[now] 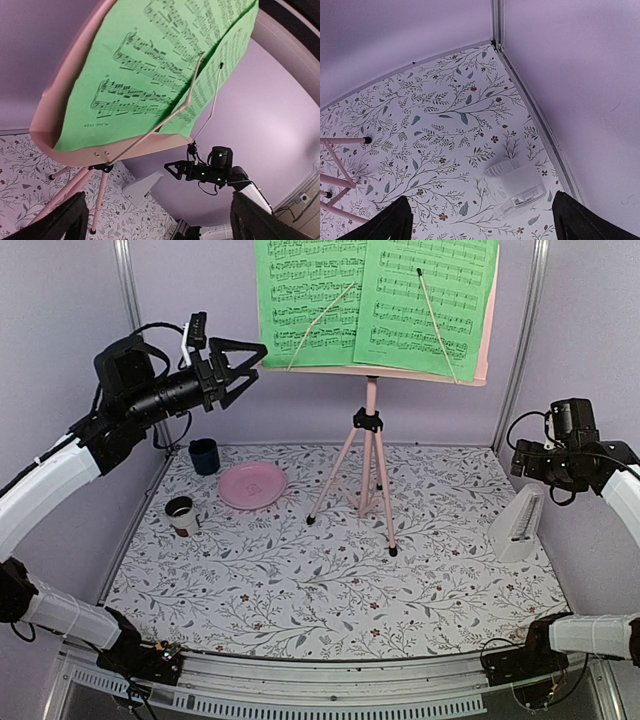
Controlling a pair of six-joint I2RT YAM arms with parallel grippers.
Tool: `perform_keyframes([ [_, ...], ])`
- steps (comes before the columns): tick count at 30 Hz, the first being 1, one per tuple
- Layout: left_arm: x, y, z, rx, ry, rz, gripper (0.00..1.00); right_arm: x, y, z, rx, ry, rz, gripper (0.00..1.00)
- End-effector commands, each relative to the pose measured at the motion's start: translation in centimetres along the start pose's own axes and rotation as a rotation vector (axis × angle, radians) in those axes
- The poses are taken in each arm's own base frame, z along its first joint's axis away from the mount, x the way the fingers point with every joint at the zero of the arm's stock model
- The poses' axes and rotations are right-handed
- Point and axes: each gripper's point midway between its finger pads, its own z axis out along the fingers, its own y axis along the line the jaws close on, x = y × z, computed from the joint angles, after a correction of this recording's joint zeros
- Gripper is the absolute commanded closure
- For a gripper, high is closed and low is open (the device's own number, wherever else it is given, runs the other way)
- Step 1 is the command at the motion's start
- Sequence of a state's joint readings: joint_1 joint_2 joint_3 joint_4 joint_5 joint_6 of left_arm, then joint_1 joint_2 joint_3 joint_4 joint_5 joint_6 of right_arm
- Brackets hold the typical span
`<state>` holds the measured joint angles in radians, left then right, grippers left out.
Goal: Set up the instrument practice props
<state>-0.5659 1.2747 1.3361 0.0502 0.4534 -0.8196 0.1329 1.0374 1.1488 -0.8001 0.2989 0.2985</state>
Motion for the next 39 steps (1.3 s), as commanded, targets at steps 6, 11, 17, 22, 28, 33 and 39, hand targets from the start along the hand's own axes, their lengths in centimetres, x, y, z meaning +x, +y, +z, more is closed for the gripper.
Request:
perform_keyframes([
  [6, -2.6, -5.3, -1.9, 0.204, 0.009, 0.015, 0.01, 2.3, -2.5, 1.8, 0.064, 0.101, 0.029, 0.01],
  [11, -0.8, -1.6, -2.8, 0.161, 0.042, -0.026, 0.01, 3.8, -2.7, 3.0, 0.072, 0.14, 0.013, 0.01],
  [17, 1.8, 1.2, -3.5, 0.129, 0.076, -0.028, 0.01, 3.6, -4.1, 5.0, 0.153, 0.17, -0.063, 0.01],
  [22, 2.8, 2.0, -3.7, 0.121, 0.09, -0.019, 0.01, 3.4, -4.7, 6.7, 0.127, 0.186, -0.079, 0.01],
  [28, 3.6, 2.9, -3.3, 0.12, 0.107, -0.025, 0.01, 3.9, -4.0, 8.7, 0.059, 0.202, -0.103, 0.01],
  [33, 4.1, 3.9, -3.2, 0.105, 0.118, -0.033, 0.01, 5.0, -2.8, 9.9, -0.01, 0.226, -0.102, 0.07],
  [39, 4.1, 4.6, -3.1, 0.089, 0.116, -0.037, 0.01, 7.1, -2.6, 10.6, -0.028, 0.26, -0.08, 0.13],
])
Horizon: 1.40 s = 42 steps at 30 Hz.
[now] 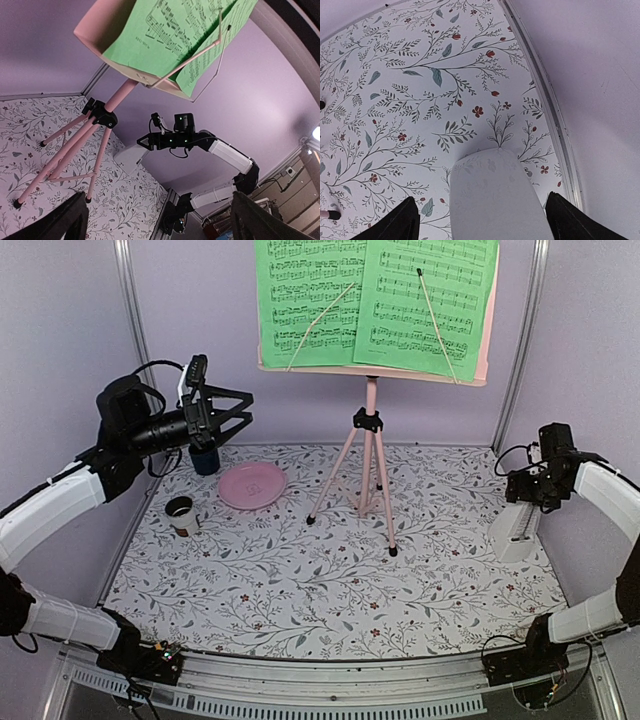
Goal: Set up the instrument practice props
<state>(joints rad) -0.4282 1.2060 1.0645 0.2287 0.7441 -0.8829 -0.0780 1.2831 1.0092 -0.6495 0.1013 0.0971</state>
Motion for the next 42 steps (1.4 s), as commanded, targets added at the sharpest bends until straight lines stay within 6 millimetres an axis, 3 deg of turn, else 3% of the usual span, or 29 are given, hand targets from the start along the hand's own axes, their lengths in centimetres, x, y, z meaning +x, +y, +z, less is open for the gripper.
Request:
perform_keyframes([
  [1, -0.4, 0.5, -0.1, -0.001, -0.013, 0.027, 0.01, 0.8, 0.6, 0.8, -0.039, -0.003, 0.018, 0.15],
  [4, -0.4, 1.0, 0.0, -0.017, -0.012, 0.022, 0.01, 1.5, 0.4, 0.7, -0.035, -0.005, 0.027, 0.22],
  [14, -0.4, 3.2, 0.1, -0.116, -0.016, 0.027, 0.01, 0.8, 1.2, -1.9, -0.101, -0.084, 0.032, 0.6],
  [21, 0.1, 5.8, -0.5, -0.245, -0.017, 0.057, 0.01, -1.2, 3.5, -5.5, -0.238, -0.146, 0.018, 0.71],
  [26, 0.3, 7.5, -0.9, -0.324, -0.021, 0.07, 0.01, -1.1, 6.9, -7.3, -0.33, -0.145, -0.039, 0.72],
  [32, 0.4, 8.2, -0.9, -0.346, -0.025, 0.083, 0.01, -0.2, 11.4, -10.7, -0.433, -0.143, -0.134, 0.72],
  [42, 1.5, 9.6, -0.9, -0.416, -0.011, 0.143, 0.01, 5.9, 19.3, -14.0, -0.64, -0.058, -0.221, 0.74],
])
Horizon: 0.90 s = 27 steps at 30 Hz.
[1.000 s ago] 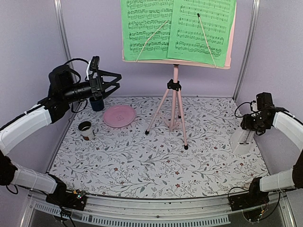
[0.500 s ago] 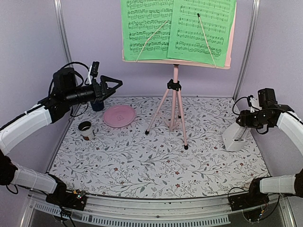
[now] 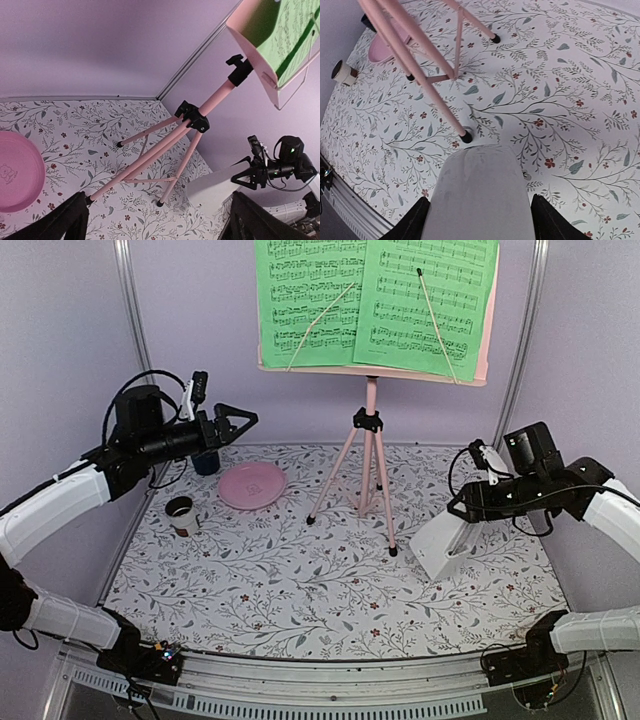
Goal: Set up the instrument practice props
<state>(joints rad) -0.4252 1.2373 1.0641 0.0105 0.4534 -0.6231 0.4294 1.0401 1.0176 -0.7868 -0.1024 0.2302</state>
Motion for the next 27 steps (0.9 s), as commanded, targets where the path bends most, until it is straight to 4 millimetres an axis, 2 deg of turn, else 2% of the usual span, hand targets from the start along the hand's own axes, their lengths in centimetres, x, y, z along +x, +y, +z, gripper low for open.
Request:
perform_keyframes([
  [1, 1.5, 1.3, 0.4, -0.053, 0.02, 0.035, 0.01, -0.8, 4.7, -0.2, -0.107, -0.066, 0.015, 0.74],
  [5, 2.6, 1.0, 0.8, -0.066, 0.032, 0.056, 0.01, -0.2, 10.3, 1.2, -0.17, -0.056, -0.033, 0.74],
  [8, 3.8, 0.4, 1.0, -0.067, 0.045, 0.071, 0.01, -0.3, 13.7, 2.7, -0.166, -0.044, -0.079, 0.74],
  [11, 5.0, 0.0, 1.0, -0.039, 0.047, 0.065, 0.01, 0.0, 16.3, 5.1, -0.165, -0.032, -0.102, 0.73],
  [15, 6.0, 0.5, 0.7, -0.042, 0.053, 0.054, 0.01, 0.4, 19.0, 7.9, -0.166, -0.031, -0.128, 0.7],
  [16, 6.3, 0.8, 0.7, -0.053, 0.063, 0.05, 0.01, -0.2, 20.0, 8.0, -0.185, -0.049, -0.125, 0.69],
  [20, 7.7, 2.1, 0.8, -0.102, 0.105, 0.031, 0.01, -0.7, 21.7, 9.8, -0.16, -0.057, -0.129, 0.66],
  [24, 8.8, 3.0, 0.5, -0.123, 0.116, 0.013, 0.01, -1.4, 21.7, 10.9, -0.057, -0.076, -0.146, 0.62],
  [27, 9.6, 3.4, 0.2, -0.132, 0.129, 0.002, 0.01, -1.4, 22.6, 11.5, -0.068, -0.078, -0.126, 0.53],
])
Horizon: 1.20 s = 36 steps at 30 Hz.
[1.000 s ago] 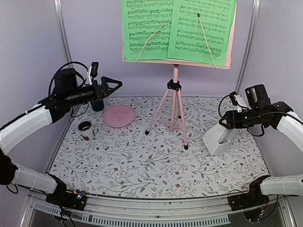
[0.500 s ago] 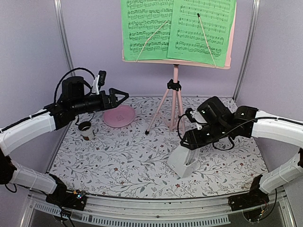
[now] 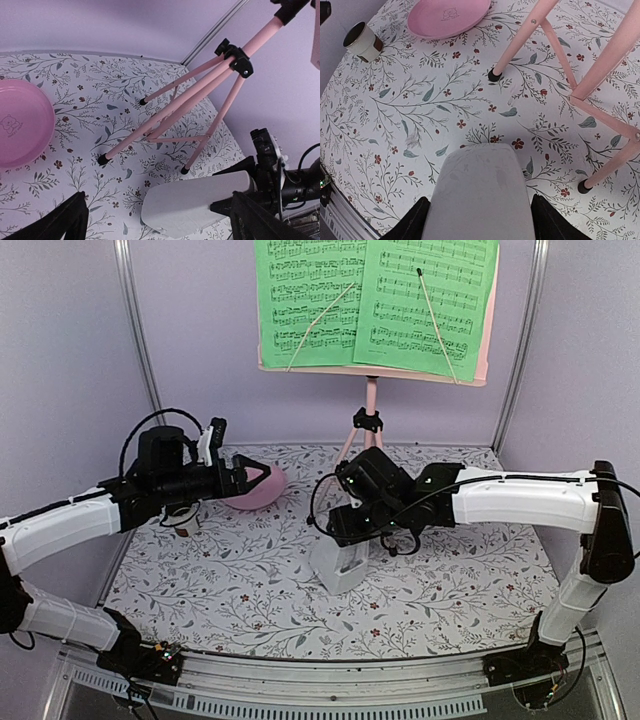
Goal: Set up the instrument practice props
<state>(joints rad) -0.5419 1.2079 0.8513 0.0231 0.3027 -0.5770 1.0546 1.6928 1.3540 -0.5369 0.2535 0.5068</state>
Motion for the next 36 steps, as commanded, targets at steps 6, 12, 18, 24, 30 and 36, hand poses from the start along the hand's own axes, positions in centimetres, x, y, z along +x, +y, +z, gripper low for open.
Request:
perform_keyframes([
  [6, 2.3, 1.1, -0.4, -0.029, 0.036, -0.013, 0.01, -4.4, 4.2, -1.1, -0.119, -0.145, 0.06, 0.32],
  [12, 2.8, 1.4, -0.8, -0.042, 0.043, -0.016, 0.01, -5.5, 5.7, -2.7, -0.206, -0.175, 0.047, 0.1],
  [18, 4.3, 1.3, -1.2, -0.027, 0.073, -0.027, 0.01, -6.3, 5.8, -7.1, -0.32, -0.248, 0.037, 0.01],
  [24, 9.3, 2.4, -0.7, -0.032, 0.188, -0.079, 0.05, -2.5, -1.2, -7.7, -0.328, -0.211, 0.097, 0.04],
  [30, 13.3, 3.2, 0.0, -0.027, 0.278, -0.113, 0.33, 2.1, -3.4, -5.4, -0.326, -0.133, 0.015, 0.22],
  [36, 16.2, 2.8, 0.8, 0.017, 0.347, -0.133, 0.64, 4.1, -3.3, -1.7, -0.316, -0.08, -0.037, 0.52],
])
